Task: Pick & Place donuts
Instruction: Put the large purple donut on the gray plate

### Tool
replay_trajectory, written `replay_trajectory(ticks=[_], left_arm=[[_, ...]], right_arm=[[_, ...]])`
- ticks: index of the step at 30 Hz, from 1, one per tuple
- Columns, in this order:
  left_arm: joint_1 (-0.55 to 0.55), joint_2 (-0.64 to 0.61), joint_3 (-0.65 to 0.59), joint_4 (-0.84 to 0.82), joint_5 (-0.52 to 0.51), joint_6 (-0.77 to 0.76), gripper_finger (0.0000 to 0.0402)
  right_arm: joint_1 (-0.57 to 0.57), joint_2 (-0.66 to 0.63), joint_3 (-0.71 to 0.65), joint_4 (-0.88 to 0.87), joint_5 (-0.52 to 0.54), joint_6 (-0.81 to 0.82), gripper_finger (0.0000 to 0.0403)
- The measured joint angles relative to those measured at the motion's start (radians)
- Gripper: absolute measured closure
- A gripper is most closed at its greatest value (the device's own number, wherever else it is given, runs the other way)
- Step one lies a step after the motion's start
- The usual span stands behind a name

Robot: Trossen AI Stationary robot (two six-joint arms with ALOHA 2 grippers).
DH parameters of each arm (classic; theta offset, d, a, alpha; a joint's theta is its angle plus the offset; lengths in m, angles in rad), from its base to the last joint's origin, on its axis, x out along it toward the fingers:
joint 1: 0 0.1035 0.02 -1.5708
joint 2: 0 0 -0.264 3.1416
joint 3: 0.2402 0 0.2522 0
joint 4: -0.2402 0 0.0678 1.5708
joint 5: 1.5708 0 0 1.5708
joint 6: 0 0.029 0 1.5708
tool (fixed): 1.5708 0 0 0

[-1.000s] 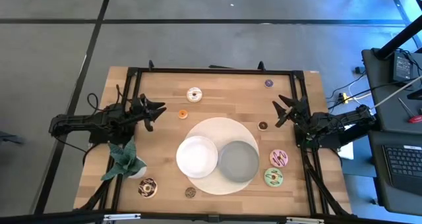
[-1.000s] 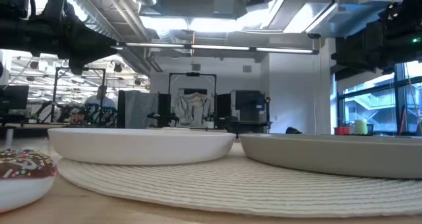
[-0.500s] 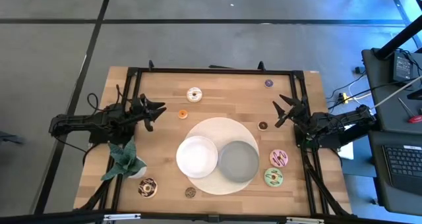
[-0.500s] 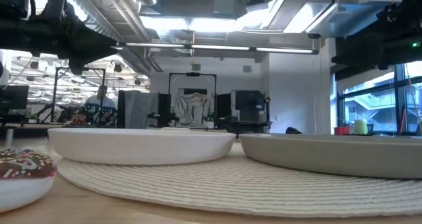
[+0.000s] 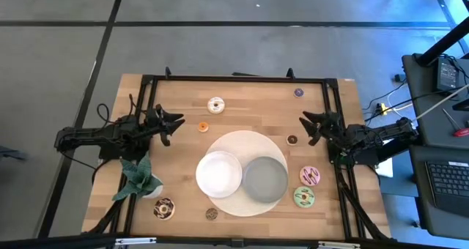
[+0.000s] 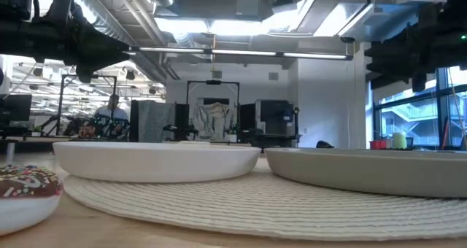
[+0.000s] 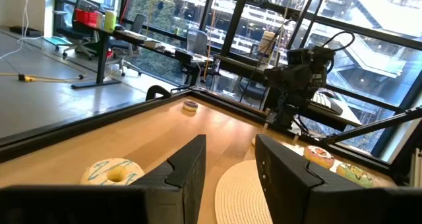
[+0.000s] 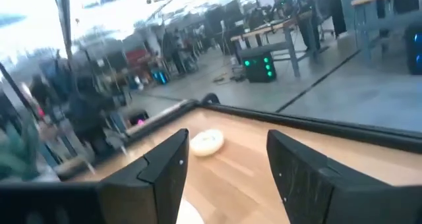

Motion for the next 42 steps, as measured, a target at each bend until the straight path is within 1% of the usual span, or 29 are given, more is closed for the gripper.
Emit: replay_trajectory(ticks=[2,3,5,7,11,15,18,21,22,23,26,28,29,31,34,37,39,42], left_arm=[[0.0,0.0,0.0,0.0,0.0,0.0,0.0274],[0.0,0.0,0.0,0.0,0.0,0.0,0.0274],[0.0,0.0,0.0,0.0,0.0,0.0,0.0274],[0.0,0.0,0.0,0.0,0.0,0.0,0.0274],[0.0,0.0,0.0,0.0,0.0,0.0,0.0274],[0.0,0.0,0.0,0.0,0.0,0.0,0.0274],[0.0,0.0,0.0,0.0,0.0,0.0,0.0274],[0.0,0.0,0.0,0.0,0.0,0.0,0.0274],[0.0,0.0,0.0,0.0,0.0,0.0,0.0274],[0.0,0.0,0.0,0.0,0.0,0.0,0.0274],[0.0,0.0,0.0,0.0,0.0,0.0,0.0274],[0.0,0.0,0.0,0.0,0.0,0.0,0.0274],[0.0,0.0,0.0,0.0,0.0,0.0,0.0274],[0.0,0.0,0.0,0.0,0.0,0.0,0.0274],[0.0,0.0,0.0,0.001,-0.008,0.0,0.0274],[0.0,0.0,0.0,0.003,-0.014,0.0,0.0274],[0.0,0.0,0.0,0.003,-0.015,0.0,0.0274],[0.0,0.0,0.0,0.003,-0.03,0.006,0.0274]], right_arm=[[-0.006,0.001,0.0,0.068,0.02,0.009,0.0196],[-0.011,0.004,0.0,0.097,0.041,-0.018,0.0196],[-0.022,0.009,0.0,0.182,0.075,-0.118,0.0196],[-0.039,0.015,0.003,0.269,0.085,-0.216,0.0191],[-0.059,0.04,0.068,0.296,0.037,-0.25,0.0164],[-0.066,0.135,0.16,0.28,0.016,-0.26,0.0132],[-0.067,0.247,0.259,0.23,-0.036,-0.264,0.0117],[-0.066,0.395,0.39,0.105,-0.086,-0.281,0.0113],[-0.066,0.446,0.442,0.048,-0.081,-0.277,0.0112],[-0.066,0.498,0.494,-0.017,-0.053,-0.254,0.0112],[-0.067,0.65,0.666,-0.238,0.048,-0.116,0.0112],[-0.066,0.74,0.782,-0.424,0.044,-0.006,0.0112],[-0.066,0.783,0.838,-0.518,0.019,0.065,0.0112],[-0.067,0.866,0.942,-0.708,-0.067,0.245,0.0112],[-0.066,0.978,1.055,-0.988,-0.205,0.543,0.0112],[-0.059,1.069,1.104,-1.209,-0.352,0.808,0.0112],[-0.046,1.119,1.106,-1.294,-0.464,0.954,0.0112],[-0.012,1.18,1.072,-1.331,-0.629,1.064,0.0112]])
